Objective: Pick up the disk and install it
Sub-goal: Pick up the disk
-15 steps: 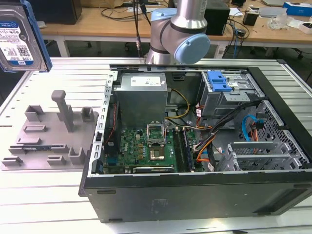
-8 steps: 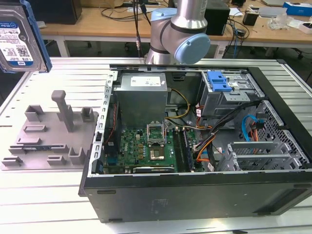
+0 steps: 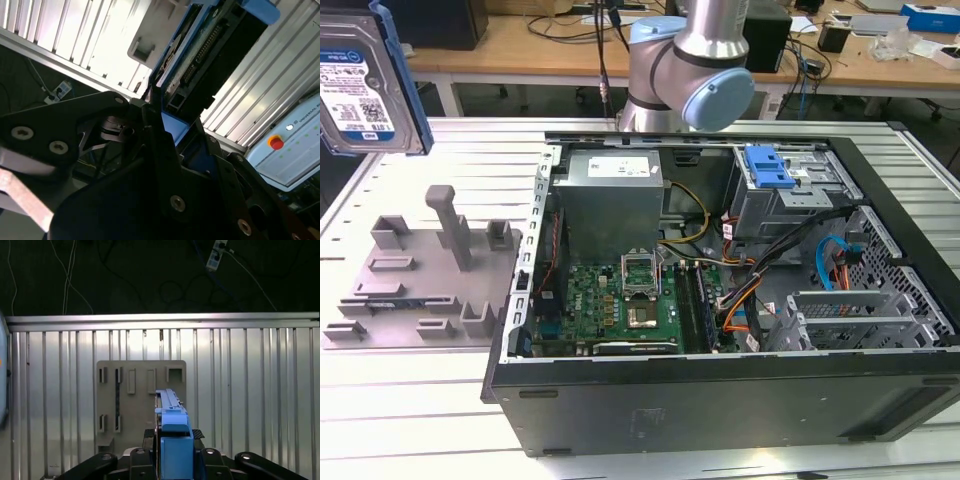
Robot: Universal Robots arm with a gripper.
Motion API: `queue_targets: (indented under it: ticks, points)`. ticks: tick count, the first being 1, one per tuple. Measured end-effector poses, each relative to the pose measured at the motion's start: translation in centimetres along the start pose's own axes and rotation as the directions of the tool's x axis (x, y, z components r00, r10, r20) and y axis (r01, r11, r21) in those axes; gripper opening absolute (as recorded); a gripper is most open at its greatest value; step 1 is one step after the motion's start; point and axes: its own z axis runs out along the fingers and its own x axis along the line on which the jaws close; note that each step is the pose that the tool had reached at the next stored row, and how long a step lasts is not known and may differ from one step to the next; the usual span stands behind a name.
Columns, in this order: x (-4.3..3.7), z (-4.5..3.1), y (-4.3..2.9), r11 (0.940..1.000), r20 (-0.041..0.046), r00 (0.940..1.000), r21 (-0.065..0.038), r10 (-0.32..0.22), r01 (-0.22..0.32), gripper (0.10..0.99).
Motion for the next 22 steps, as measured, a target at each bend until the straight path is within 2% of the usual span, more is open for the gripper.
queue_targets:
  ticks: [3,4,6,7,9,10,12,17,21,22]
  points:
    - [0.48,-0.05,-0.88,1.0,-0.0006,1.0,-0.003,0.0,0.0,0.369]
    - [0.82,-0.07,-1.55,1.0,-0.0008,1.0,-0.004,0.0,0.0,0.369]
    - [1.1,-0.08,-2.19,1.0,-0.0012,1.0,-0.006,0.0,0.0,0.369]
    - [1.37,-0.1,-2.8,1.0,-0.0015,1.0,-0.007,0.0,0.0,0.369]
    - [1.68,-0.12,-3.59,1.0,-0.0017,1.0,-0.009,0.0,0.0,0.369]
    - [1.95,-0.14,-4.3,0.9999,-0.0018,1.0,-0.01,0.0,0.0,0.369]
    - [2.26,-0.16,-5.12,0.9999,-0.0019,1.0,-0.012,0.0,0.0,0.369]
    - [3.48,-0.28,-8.61,0.9998,-0.0038,1.0,-0.02,0.0,0.0,0.369]
    - [4.06,-0.41,-10.57,0.9997,-0.007,1.0,-0.026,0.0,0.0,0.369]
    - [4.45,-0.45,-11.79,0.9996,-0.0073,1.0,-0.027,0.0,0.0,0.369]
